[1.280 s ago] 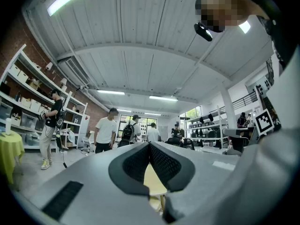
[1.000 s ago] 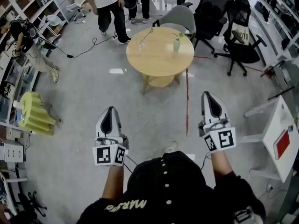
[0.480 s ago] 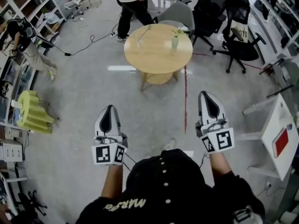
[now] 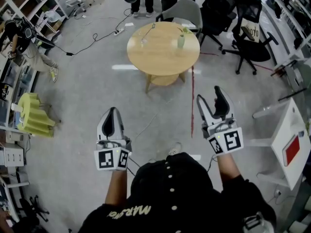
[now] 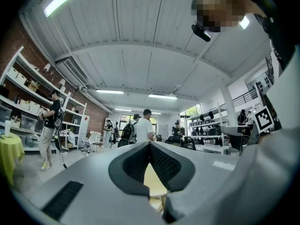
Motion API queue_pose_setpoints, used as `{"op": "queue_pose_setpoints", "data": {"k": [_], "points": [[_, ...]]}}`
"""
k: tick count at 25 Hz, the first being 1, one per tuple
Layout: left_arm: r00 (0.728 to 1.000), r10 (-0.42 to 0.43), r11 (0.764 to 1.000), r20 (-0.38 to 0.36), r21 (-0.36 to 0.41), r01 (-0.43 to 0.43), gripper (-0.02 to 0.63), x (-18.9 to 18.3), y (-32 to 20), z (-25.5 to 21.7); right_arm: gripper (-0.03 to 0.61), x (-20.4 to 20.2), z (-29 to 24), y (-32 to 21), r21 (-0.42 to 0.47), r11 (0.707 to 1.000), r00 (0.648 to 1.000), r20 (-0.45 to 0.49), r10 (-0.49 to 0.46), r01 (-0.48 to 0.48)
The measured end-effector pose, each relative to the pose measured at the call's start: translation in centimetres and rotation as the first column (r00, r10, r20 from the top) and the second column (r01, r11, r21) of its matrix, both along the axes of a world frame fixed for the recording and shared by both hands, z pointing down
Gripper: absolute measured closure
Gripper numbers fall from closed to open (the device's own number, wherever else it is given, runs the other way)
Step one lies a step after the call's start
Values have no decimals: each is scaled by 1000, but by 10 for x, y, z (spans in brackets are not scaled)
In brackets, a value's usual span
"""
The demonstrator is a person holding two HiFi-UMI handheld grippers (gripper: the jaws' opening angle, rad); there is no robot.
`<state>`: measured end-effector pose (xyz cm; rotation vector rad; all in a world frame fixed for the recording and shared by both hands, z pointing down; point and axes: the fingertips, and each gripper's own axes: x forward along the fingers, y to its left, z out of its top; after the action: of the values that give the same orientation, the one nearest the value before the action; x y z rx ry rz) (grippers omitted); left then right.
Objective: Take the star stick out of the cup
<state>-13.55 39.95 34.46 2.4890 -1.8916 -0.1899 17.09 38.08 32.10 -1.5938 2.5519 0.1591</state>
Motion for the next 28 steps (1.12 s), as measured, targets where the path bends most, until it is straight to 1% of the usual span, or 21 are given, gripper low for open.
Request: {"op": "queue_pose_setpoints", "data": {"k": [7,10,15,19,28], "points": [[999,-39,999,-1,11,39,611,30,-21,-1,312,27,7,-29,5,1000,999,-24,-25,25],[999,-45,999,-6,12,45,611,36,-30,-2,313,32,12,-41,-4,999,999,-22,-34,34],[999,-47,999,-1,-4,47,611,37,-50,3,313,34,17,-62,-15,999,999,-7,-35,35],[999,-38,999,-3,-14,38,611,38,-76,8,313,34,22,-85,-21,999,1000,-10,-30,30],[1000,-21,1000,-14,3,21,611,17,-164,5,310,13,19,-166,-29,999,1000,-2,-23,23]]}}
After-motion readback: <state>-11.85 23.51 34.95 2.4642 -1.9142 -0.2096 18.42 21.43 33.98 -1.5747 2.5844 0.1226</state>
